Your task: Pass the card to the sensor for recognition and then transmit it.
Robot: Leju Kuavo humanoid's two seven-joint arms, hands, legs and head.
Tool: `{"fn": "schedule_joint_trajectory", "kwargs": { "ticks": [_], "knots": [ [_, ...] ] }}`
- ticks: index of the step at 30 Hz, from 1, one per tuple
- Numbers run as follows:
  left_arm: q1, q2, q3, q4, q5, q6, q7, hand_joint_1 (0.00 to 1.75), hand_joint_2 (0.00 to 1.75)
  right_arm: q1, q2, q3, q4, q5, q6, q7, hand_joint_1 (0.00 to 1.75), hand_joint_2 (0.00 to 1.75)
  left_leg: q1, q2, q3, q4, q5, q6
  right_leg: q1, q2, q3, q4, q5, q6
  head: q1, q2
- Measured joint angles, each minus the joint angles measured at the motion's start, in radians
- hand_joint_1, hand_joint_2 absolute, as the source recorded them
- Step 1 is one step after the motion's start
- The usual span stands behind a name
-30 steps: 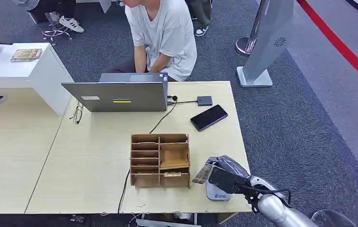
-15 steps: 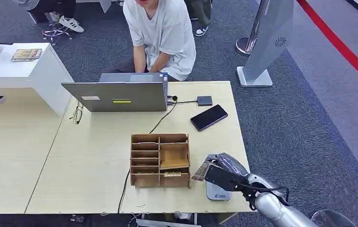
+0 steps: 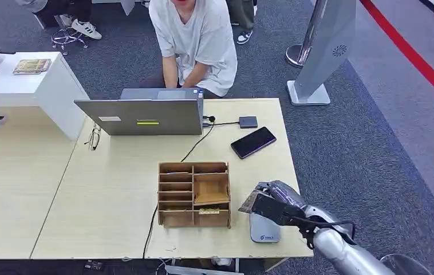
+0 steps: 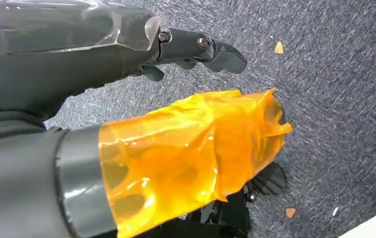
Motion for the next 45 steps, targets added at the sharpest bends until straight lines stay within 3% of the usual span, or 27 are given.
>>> {"fn": "schedule_joint_trajectory", "kwargs": {
  "ticks": [24, 30, 36, 41, 45],
  "knots": [
    [-0.004, -0.001, 0.0, 0.008, 0.0, 0.0, 0.001, 0.0, 0.0, -0.06, -0.103, -0.014, 0.022, -0.021, 0.101, 0.029, 1.75, 1.75, 0.0, 0.0, 0.0, 0.0, 0.0, 0.0, 0.0, 0.0, 0.0, 0.0, 0.0, 0.0, 0.0, 0.0],
    [-0.004, 0.0, -0.001, 0.008, 0.0, -0.013, 0.001, 0.0, 0.0, -0.092, -0.159, -0.013, 0.031, -0.194, 0.249, -0.042, 1.75, 1.75, 0.0, -0.001, 0.0, 0.0, 0.0, 0.0, 0.0, -0.001, 0.0, 0.0, 0.0, 0.0, 0.0, 0.0],
    [-0.004, 0.003, -0.002, 0.008, 0.0, -0.011, -0.007, 0.0, 0.0, -0.11, -0.238, -0.004, 0.046, -0.321, 0.347, -0.108, 1.75, 1.75, 0.0, -0.001, 0.0, 0.001, 0.0, 0.0, 0.0, -0.001, 0.0, 0.0, 0.0, 0.0, 0.0, 0.0],
    [-0.004, 0.006, -0.004, 0.007, 0.0, -0.005, -0.008, 0.0, 0.0, -0.112, -0.269, 0.016, 0.055, -0.338, 0.364, -0.116, 1.75, 1.75, 0.0, -0.001, 0.0, 0.0, 0.0, 0.0, 0.0, -0.001, 0.0, 0.0, 0.0, 0.0, 0.0, 0.0],
    [-0.004, 0.009, -0.012, 0.005, 0.0, 0.002, -0.007, 0.0, 0.0, -0.134, -0.271, 0.048, 0.074, -0.301, 0.362, -0.08, 1.75, 1.75, 0.0, 0.0, 0.0, 0.0, 0.0, 0.0, 0.0, 0.0, 0.0, 0.0, 0.0, 0.0, 0.0, 0.0]
  ]
}}
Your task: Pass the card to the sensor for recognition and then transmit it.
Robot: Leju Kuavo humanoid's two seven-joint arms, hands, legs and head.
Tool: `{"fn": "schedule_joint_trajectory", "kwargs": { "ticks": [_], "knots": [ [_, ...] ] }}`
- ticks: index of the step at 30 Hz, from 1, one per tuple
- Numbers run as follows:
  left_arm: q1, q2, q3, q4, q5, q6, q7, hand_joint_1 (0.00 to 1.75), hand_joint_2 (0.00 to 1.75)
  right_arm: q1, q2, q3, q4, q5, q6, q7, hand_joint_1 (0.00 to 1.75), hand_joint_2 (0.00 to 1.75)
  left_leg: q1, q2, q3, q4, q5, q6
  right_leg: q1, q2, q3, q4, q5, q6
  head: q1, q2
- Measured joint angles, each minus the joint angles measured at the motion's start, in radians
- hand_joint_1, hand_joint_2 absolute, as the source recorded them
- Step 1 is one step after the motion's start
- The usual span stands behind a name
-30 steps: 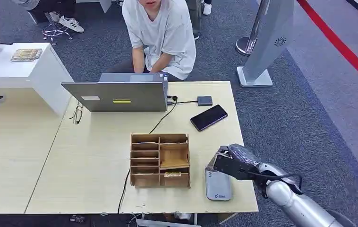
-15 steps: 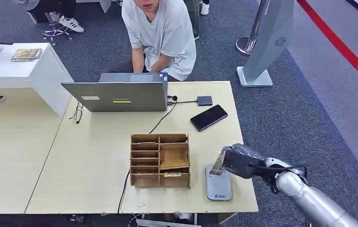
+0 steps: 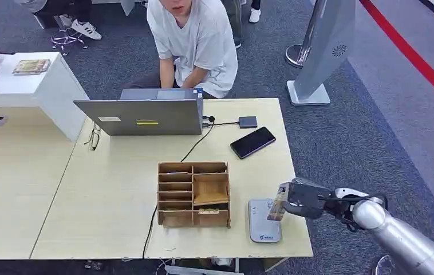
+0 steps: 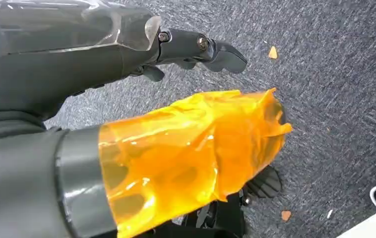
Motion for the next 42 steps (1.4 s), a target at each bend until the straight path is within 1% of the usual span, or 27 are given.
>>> {"fn": "schedule_joint_trajectory", "kwargs": {
  "ticks": [13, 15, 18, 22, 36, 42],
  "knots": [
    [0.0, 0.009, -0.032, -0.018, -0.003, 0.017, 0.007, 0.0, 0.0, -0.045, 0.0, 0.106, 0.069, 0.019, -0.018, 0.014, 1.75, 1.75, 0.0, -0.001, -0.001, 0.0, 0.0, 0.0, 0.0, -0.001, 0.0, 0.0, 0.0, 0.0, 0.0, 0.0],
    [0.001, 0.011, -0.037, -0.02, -0.003, 0.017, 0.007, 0.0, 0.0, -0.051, 0.0, 0.118, 0.072, 0.009, -0.02, 0.005, 1.75, 1.75, 0.0, -0.001, -0.001, 0.0, 0.0, 0.0, 0.0, -0.001, 0.0, 0.0, 0.0, 0.0, 0.0, 0.0],
    [0.001, 0.013, -0.043, -0.024, -0.001, 0.017, 0.007, 0.0, 0.0, -0.065, 0.0, 0.138, 0.07, -0.038, -0.011, -0.022, 1.75, 1.75, 0.0, 0.0, 0.0, 0.0, 0.0, 0.0, 0.0, 0.0, 0.0, 0.0, 0.0, 0.0, 0.0, 0.0],
    [0.001, 0.012, -0.048, -0.027, 0.0, 0.018, 0.005, 0.0, 0.0, -0.081, -0.004, 0.154, 0.054, -0.056, -0.004, -0.027, 1.75, 1.75, 0.0, -0.001, 0.0, 0.0, 0.0, 0.0, 0.0, -0.001, 0.0, 0.0, 0.0, 0.0, 0.0, 0.0],
    [0.002, 0.013, -0.065, -0.029, -0.001, 0.018, 0.002, 0.0, 0.0, -0.093, -0.006, 0.193, 0.047, -0.054, -0.011, -0.014, 1.75, 1.75, 0.0, -0.001, 0.0, 0.0, 0.0, 0.0, 0.0, -0.001, 0.001, 0.0, 0.0, 0.0, 0.0, 0.0],
    [0.002, 0.013, -0.074, -0.033, -0.004, 0.024, 0.002, 0.0, 0.0, -0.1, 0.006, 0.221, 0.053, -0.034, -0.029, 0.016, 1.75, 1.75, 0.0, -0.001, 0.0, 0.0, 0.0, 0.0, 0.0, -0.001, 0.001, 0.0, 0.0, 0.0, 0.0, 0.0]
  ]
}}
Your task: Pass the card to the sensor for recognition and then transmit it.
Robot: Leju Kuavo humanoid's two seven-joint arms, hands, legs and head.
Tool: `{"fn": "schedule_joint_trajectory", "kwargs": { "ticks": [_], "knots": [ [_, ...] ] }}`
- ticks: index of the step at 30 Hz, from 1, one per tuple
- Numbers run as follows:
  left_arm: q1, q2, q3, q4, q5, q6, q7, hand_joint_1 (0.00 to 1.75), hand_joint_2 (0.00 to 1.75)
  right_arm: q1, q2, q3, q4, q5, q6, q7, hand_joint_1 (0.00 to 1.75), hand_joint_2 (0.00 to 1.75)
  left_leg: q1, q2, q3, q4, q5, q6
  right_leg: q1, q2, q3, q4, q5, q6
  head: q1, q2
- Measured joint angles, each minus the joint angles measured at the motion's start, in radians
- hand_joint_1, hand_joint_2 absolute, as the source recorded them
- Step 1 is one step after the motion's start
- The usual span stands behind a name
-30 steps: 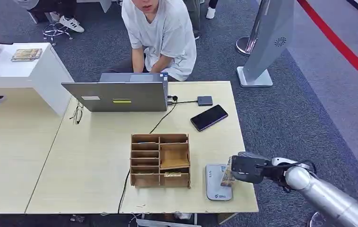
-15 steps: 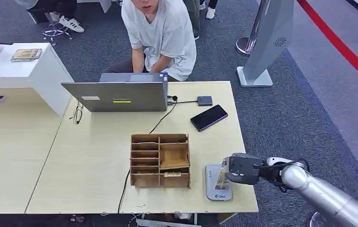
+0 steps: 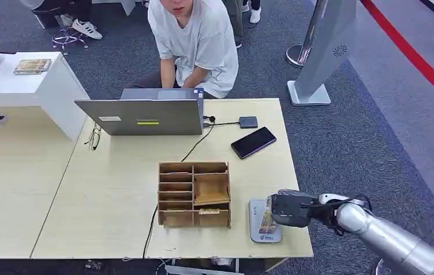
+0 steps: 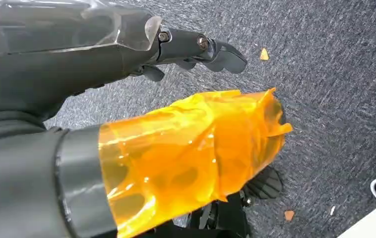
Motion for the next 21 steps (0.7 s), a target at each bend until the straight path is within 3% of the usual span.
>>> {"fn": "schedule_joint_trajectory", "kwargs": {
  "ticks": [10, 21],
  "knots": [
    [0.0, 0.005, -0.02, -0.011, -0.006, 0.011, 0.006, 0.0, 0.0, -0.009, 0.052, 0.042, 0.039, 0.087, -0.09, 0.054, 1.75, 1.75, 0.0, 0.0, 0.0, 0.0, 0.0, 0.0, 0.0, 0.0, 0.0, 0.0, 0.0, 0.0, 0.0, 0.0],
    [0.0, 0.008, -0.025, -0.016, -0.006, 0.012, 0.006, 0.0, 0.0, -0.017, 0.082, 0.056, 0.059, 0.087, -0.098, 0.056, 1.75, 1.75, 0.0, 0.0, 0.001, 0.0, 0.0, 0.0, 0.0, 0.0, 0.001, 0.0, 0.0, 0.0, 0.0, 0.0]
  ]
}}
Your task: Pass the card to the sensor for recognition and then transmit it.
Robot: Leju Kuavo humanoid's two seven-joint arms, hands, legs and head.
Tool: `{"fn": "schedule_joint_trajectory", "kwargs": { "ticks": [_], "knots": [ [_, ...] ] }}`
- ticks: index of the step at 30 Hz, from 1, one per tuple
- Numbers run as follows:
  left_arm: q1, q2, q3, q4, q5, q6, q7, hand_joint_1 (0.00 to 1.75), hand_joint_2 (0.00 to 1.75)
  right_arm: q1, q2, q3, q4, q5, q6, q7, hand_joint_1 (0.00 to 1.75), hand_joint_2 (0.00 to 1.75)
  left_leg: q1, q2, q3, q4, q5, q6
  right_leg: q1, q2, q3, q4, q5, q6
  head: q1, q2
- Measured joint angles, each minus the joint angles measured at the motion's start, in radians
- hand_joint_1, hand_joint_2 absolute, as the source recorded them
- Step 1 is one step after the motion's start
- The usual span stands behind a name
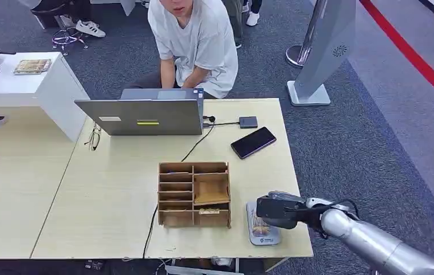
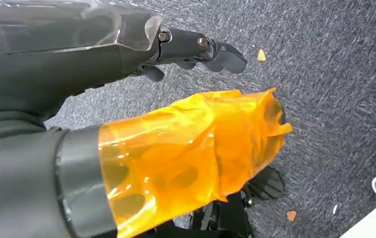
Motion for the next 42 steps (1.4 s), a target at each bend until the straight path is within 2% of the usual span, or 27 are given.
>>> {"fn": "schedule_joint_trajectory", "kwargs": {
  "ticks": [3, 6, 11, 20, 24, 27, 42],
  "knots": [
    [0.0, 0.0, -0.002, 0.0, 0.0, 0.0, 0.0, 0.0, 0.0, -0.001, 0.005, 0.001, 0.005, 0.002, -0.007, 0.003, 1.75, 1.75, 0.0, 0.0, 0.0, 0.0, 0.0, 0.0, 0.0, 0.0, 0.0, 0.0, 0.0, 0.0, 0.0, 0.0],
    [0.0, 0.0, -0.006, 0.0, 0.0, 0.002, 0.001, 0.0, 0.0, 0.0, 0.019, 0.001, 0.012, 0.032, -0.043, 0.025, 1.75, 1.75, 0.0, 0.001, 0.001, 0.0, 0.0, 0.0, 0.0, 0.0, 0.001, 0.0, 0.0, 0.0, 0.0, 0.0],
    [0.0, 0.0, -0.011, 0.0, 0.001, 0.002, 0.003, 0.0, 0.0, 0.002, 0.06, 0.0, 0.018, 0.151, -0.136, 0.073, 1.75, 1.75, 0.0, 0.001, 0.002, 0.0, 0.0, 0.0, 0.0, 0.0, 0.002, 0.0, 0.0, 0.0, 0.0, 0.0],
    [0.003, -0.006, -0.04, 0.002, -0.001, -0.003, 0.004, 0.0, 0.0, 0.014, 0.129, -0.016, 0.018, 0.399, -0.229, 0.115, 1.75, 1.75, 0.0, 0.0, 0.003, 0.0, 0.0, 0.0, 0.0, 0.0, 0.003, 0.0, 0.0, 0.0, 0.0, 0.0],
    [0.002, -0.015, -0.054, 0.018, 0.002, -0.013, 0.012, 0.0, 0.0, 0.021, 0.159, -0.026, 0.021, 0.536, -0.278, 0.167, 1.75, 1.75, 0.0, 0.001, 0.003, 0.0, 0.0, 0.0, 0.0, 0.0, 0.003, 0.0, 0.0, 0.0, 0.0, 0.0],
    [0.002, -0.021, -0.066, 0.032, 0.006, -0.019, 0.017, 0.0, 0.0, 0.028, 0.179, -0.042, 0.024, 0.596, -0.286, 0.187, 1.75, 1.75, 0.0, 0.001, 0.003, 0.0, 0.0, 0.0, 0.0, 0.0, 0.003, 0.0, 0.0, 0.0, 0.0, 0.0],
    [-0.004, -0.029, -0.074, 0.05, 0.01, -0.023, 0.035, 0.0, 0.0, 0.055, 0.253, -0.123, 0.037, 0.688, -0.263, 0.168, 1.75, 1.75, 0.0, 0.001, 0.003, 0.0, 0.0, 0.0, 0.0, 0.0, 0.003, 0.0, 0.0, 0.0, 0.0, 0.0]
  ]
}}
